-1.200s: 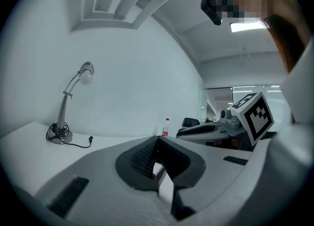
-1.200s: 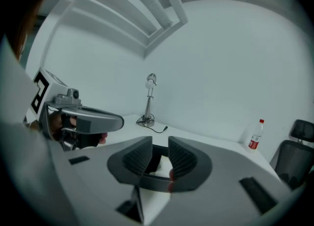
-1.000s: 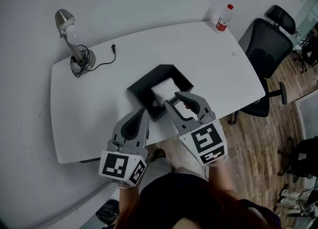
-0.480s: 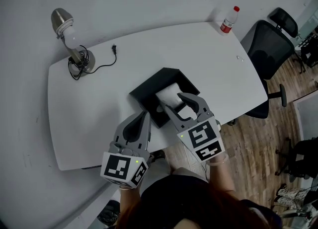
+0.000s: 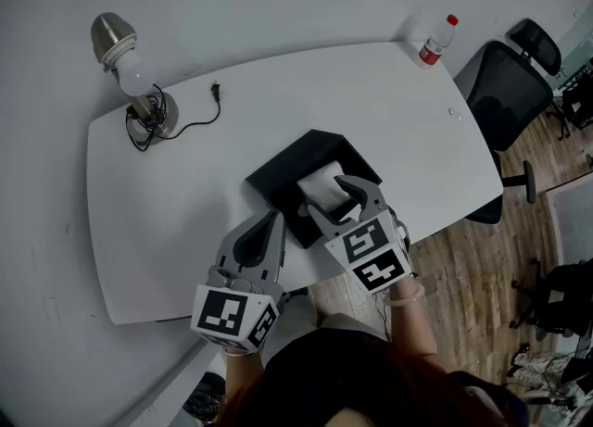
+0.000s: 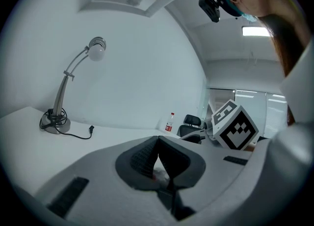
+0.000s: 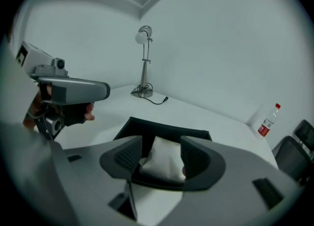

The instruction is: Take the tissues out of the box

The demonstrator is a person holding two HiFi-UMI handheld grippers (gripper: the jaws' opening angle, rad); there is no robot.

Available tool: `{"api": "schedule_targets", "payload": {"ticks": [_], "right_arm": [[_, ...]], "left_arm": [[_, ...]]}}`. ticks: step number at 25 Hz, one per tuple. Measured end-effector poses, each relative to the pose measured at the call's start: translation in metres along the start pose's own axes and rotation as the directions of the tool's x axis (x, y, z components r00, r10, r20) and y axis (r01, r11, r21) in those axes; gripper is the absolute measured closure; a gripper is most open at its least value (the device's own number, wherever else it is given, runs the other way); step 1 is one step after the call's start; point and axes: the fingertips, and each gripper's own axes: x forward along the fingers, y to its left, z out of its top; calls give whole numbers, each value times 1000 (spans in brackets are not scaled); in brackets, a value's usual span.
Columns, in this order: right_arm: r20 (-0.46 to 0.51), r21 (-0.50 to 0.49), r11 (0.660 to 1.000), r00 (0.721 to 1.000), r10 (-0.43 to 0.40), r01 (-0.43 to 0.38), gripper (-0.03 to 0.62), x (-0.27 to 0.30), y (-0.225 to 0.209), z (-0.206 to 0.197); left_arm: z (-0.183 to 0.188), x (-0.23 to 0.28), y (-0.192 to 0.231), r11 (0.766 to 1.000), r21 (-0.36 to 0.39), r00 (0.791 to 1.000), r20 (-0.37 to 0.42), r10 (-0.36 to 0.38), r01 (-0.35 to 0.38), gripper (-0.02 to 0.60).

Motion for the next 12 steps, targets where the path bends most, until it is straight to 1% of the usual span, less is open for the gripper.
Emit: {"api": "schedule_targets", "payload": {"ticks": [3,7,12], "right_arm": [[-57,-26,1000,998,-1,-1,353,8,-4,-6],[-114,-28,1000,993,6,-9,339,20,-5,-14],[-207,-33,999,978,9,-16,326,30,-7,-26]], "left_arm": [[-1,4,4,1000,-9,1000,-6,-1,1,560],[-5,8,8,1000,-20,1000,-16,-5,4,560],[-8,13,12,999,-35,1000,-25,-13,12,560]]}}
